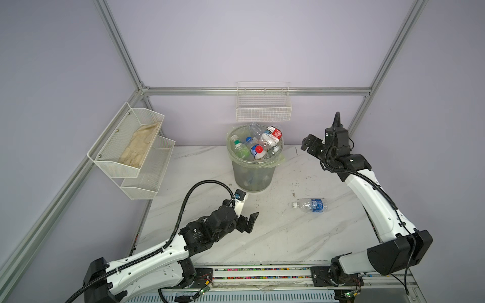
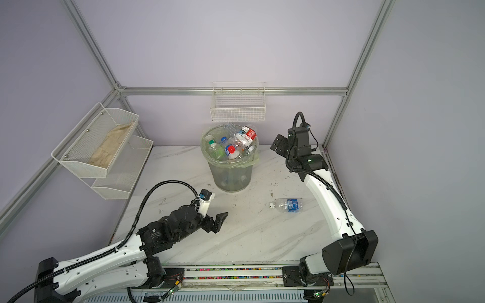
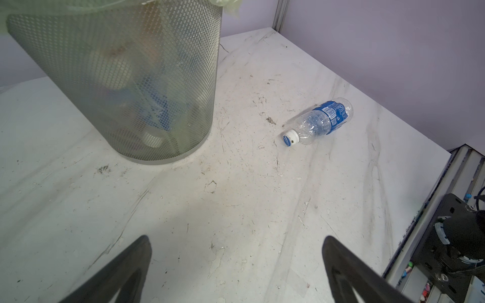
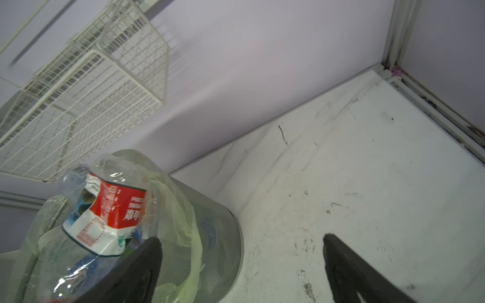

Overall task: Throw the plastic bottles in the bin
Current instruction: Pick up the plastic bottle from the middle-right of the table.

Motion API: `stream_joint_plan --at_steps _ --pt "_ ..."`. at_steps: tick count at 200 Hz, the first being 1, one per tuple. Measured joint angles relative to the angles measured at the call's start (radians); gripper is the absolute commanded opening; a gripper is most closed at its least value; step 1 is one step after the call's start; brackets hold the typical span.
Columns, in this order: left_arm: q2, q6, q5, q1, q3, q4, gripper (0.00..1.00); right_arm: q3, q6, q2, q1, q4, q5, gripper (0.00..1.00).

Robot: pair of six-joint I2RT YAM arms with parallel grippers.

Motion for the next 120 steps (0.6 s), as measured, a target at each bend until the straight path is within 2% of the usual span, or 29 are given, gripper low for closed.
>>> stream_joint_plan --at_steps 41,74,120 --pt "0.067 0.026 -0.013 -0.039 0.029 0.053 1.0 -0.024 0.138 0.009 -0.043 -0.12 0.05 0.97" --pt "0.077 0.029 -0.026 -0.051 0.029 0.068 1.0 -0.017 0.285 0.082 -0.044 -0.273 0.086 0.97" --pt "0.075 0.029 -0.041 -0.058 0.029 0.092 1.0 -0.112 0.41 0.156 -0.044 -0.356 0.014 0.97"
